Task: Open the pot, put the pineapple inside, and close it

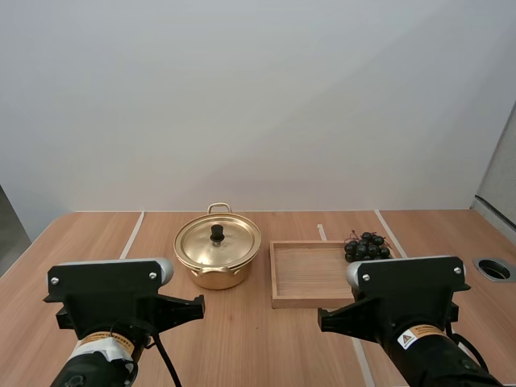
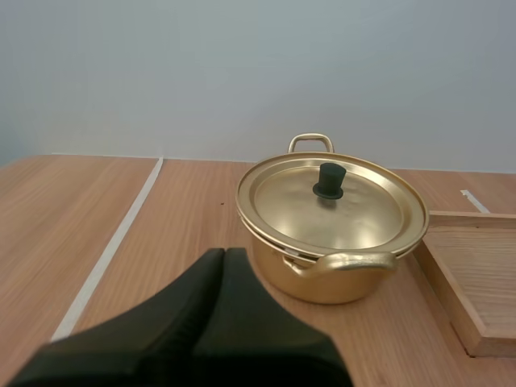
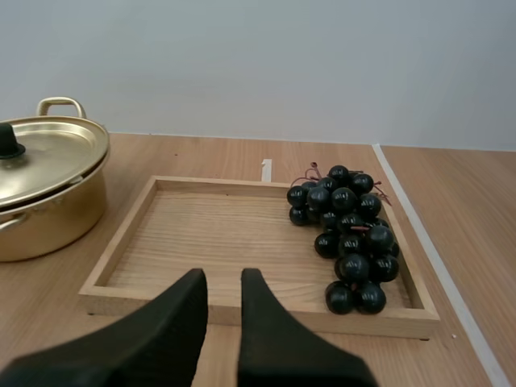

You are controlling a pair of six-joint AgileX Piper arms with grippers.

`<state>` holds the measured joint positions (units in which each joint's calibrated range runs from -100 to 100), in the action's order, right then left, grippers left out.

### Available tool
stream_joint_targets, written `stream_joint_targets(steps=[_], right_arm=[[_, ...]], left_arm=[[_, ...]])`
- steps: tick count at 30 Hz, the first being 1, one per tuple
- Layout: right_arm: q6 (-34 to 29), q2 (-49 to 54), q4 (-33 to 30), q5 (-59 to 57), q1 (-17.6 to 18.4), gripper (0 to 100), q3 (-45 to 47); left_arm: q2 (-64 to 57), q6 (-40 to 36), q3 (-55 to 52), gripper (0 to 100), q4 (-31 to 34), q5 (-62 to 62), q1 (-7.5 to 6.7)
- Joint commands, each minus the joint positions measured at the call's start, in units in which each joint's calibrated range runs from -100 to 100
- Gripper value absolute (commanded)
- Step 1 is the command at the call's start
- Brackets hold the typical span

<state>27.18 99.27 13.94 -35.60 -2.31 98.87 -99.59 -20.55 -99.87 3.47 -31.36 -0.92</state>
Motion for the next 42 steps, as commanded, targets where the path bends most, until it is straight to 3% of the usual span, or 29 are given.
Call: stream_joint_targets(steps=[1,26,28,31,34,42], right_arm=[[0.00,0.73,-1.46,2.71,-0.48,29,1.13],[-3.84,0.73,-3.94,3.97,3.69,29,1.13],[-7.24,0.73,-7.19,3.97,4.00,32,1.13],[-17.43,0.73,-13.63,4.52,4.08,45,1.13],[-18.25,0.73,-14.56,4.52,4.08,54,1.13],[-17.91,0.73,-14.78,4.52,3.70,52,1.13]], left_arm=[[-0.41,-0.43,-0.13,0,-1.29,-0.22,0.10],[-0.41,-0.52,-0.13,0,-1.39,-0.22,0.10],[-0.41,-0.52,-0.13,0,-1.39,-0.22,0.10],[-0.41,-0.52,-0.13,0,-1.39,-0.22,0.10],[-0.41,-0.52,-0.13,0,-1.39,-0.22,0.10],[-0.41,-0.52,-0.13,0,-1.39,-0.22,0.10]])
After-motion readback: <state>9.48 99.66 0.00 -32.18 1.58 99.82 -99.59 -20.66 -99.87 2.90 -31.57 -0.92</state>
